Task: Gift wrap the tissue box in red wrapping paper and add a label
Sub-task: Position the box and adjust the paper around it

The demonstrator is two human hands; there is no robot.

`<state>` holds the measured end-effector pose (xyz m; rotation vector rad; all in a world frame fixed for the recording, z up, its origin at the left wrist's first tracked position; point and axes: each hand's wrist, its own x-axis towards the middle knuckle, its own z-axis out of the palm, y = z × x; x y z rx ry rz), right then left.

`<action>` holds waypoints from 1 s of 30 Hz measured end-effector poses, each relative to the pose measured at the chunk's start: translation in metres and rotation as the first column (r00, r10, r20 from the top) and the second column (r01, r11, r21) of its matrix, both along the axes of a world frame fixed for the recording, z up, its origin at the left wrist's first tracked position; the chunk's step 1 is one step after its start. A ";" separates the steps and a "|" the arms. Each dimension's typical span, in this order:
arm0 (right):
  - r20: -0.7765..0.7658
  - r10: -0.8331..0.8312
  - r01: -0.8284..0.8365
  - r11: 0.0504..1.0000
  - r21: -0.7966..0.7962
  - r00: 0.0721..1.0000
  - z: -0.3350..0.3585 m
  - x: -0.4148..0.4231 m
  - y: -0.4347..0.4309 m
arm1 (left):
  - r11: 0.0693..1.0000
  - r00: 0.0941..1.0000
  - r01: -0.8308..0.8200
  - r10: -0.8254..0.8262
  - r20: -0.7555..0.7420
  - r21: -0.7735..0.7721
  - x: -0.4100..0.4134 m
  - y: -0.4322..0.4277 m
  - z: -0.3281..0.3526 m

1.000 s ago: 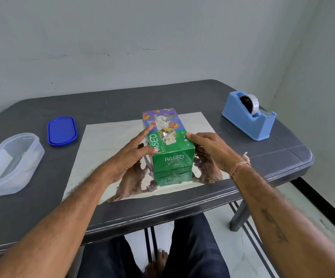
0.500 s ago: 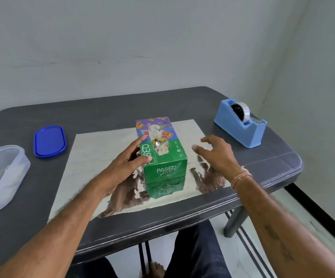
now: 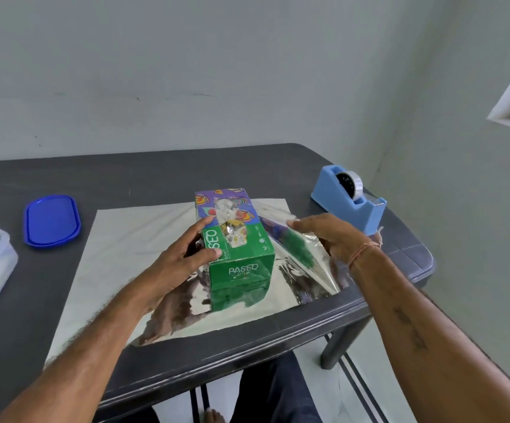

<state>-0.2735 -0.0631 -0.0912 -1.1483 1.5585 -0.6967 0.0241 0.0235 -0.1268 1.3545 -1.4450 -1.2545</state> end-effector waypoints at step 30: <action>0.350 0.379 -0.266 0.906 -0.330 0.856 0.008 0.075 -0.029 | 0.953 0.964 -0.244 0.259 0.063 -0.181 -0.021 -0.054 0.023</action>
